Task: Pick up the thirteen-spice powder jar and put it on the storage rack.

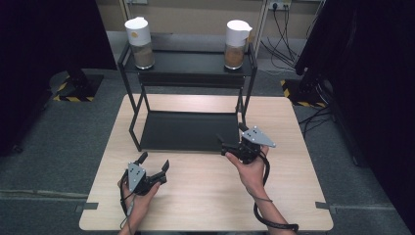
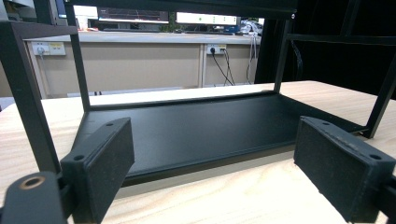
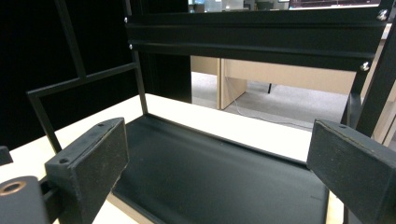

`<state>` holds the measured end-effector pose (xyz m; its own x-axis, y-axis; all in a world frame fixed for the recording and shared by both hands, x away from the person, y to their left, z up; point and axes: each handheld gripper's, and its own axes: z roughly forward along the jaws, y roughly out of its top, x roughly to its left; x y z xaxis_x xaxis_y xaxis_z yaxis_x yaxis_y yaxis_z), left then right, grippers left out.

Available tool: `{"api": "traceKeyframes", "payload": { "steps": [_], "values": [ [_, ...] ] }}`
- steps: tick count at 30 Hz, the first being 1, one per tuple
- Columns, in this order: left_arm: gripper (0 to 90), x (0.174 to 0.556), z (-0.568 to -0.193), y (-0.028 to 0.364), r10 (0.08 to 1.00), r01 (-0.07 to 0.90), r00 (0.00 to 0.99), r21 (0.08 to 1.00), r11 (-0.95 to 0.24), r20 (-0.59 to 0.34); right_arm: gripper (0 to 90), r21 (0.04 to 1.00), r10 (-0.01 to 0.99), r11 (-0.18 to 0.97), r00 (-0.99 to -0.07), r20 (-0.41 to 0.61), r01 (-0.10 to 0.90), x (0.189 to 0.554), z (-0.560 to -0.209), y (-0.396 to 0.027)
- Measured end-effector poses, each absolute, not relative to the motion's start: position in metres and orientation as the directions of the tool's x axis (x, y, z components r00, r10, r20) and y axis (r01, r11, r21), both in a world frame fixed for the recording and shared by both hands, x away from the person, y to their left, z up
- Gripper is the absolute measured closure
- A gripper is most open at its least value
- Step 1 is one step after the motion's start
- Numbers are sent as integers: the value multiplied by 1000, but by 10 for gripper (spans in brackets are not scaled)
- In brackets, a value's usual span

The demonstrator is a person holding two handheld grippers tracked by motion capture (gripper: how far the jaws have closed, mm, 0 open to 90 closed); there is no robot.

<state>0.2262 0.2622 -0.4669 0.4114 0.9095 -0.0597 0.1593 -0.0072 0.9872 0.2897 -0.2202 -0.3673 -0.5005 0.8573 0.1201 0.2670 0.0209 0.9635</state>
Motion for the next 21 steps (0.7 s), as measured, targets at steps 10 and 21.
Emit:
{"api": "traceKeyframes", "payload": {
  "steps": [10, 21],
  "values": [
    [117, 226, -467, 263, 909, 158, 412, 987, -5, -62, 57, 956, 849, 31, -512, 128, 291, 284, -379, -223],
    [116, 226, -467, 262, 909, 159, 411, 987, -5, -62, 57, 945, 841, 38, -521, 145, 324, 275, -396, -229]
  ]
}}
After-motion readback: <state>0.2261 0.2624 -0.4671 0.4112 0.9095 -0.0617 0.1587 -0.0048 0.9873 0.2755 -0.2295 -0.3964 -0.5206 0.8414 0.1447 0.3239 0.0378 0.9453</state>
